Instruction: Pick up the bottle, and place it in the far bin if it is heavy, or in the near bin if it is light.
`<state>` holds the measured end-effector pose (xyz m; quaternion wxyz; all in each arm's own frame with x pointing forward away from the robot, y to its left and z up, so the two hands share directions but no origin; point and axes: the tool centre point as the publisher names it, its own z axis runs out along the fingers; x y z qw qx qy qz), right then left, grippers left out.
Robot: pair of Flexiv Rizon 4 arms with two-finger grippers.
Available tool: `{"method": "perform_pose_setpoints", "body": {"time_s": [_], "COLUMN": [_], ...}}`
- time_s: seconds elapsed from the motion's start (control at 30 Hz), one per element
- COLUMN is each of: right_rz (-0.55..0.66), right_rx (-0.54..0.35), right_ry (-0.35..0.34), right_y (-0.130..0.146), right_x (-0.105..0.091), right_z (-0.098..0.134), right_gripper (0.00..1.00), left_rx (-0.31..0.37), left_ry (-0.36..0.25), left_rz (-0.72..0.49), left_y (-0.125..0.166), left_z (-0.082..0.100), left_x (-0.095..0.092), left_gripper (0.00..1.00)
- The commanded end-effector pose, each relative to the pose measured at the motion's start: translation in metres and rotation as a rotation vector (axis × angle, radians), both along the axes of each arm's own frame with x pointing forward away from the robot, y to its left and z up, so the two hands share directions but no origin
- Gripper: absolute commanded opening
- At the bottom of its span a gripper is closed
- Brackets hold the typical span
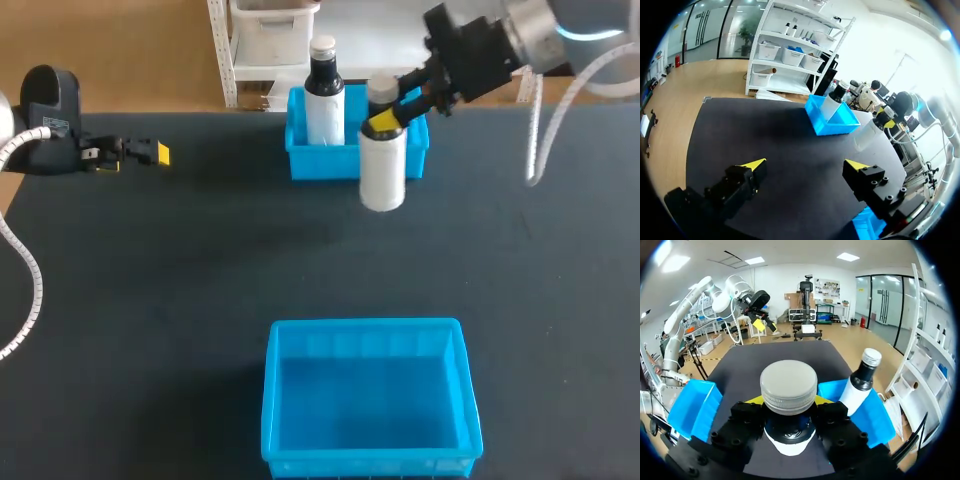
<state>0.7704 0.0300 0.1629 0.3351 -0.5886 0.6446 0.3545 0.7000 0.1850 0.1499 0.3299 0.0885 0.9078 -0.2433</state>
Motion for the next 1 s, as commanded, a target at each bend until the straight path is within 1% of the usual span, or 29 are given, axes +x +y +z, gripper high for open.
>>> {"method": "perform_pose_setpoints", "body": {"time_s": [0.03, 0.33, 0.67, 0.83, 1.0], "right_rz": [-0.066, -0.153, -0.194, -0.203, -0.214], "right_rx": [-0.004, -0.022, -0.038, -0.044, -0.049], "right_ry": [-0.029, -0.045, -0.056, -0.061, -0.081], "right_y": [-0.035, -0.085, -0.118, -0.133, -0.142], "right_x": [-0.014, -0.016, -0.023, -0.037, -0.064], "right_z": [0.017, 0.033, 0.045, 0.057, 0.077], "right_gripper": [0.0, 0.0, 0.0, 0.0, 0.0], "left_rx": [0.0, 0.0, 0.0, 0.0, 0.0], "left_ry": [0.0, 0.0, 0.0, 0.0, 0.0], "left_rz": [0.0, 0.0, 0.0, 0.0, 0.0], "left_y": [0.0, 0.0, 0.0, 0.0, 0.0], "left_z": [0.0, 0.0, 0.0, 0.0, 0.0], "left_x": [0.0, 0.0, 0.0, 0.0, 0.0], "left_gripper": [1.0, 1.0, 1.0, 1.0, 1.0]}}
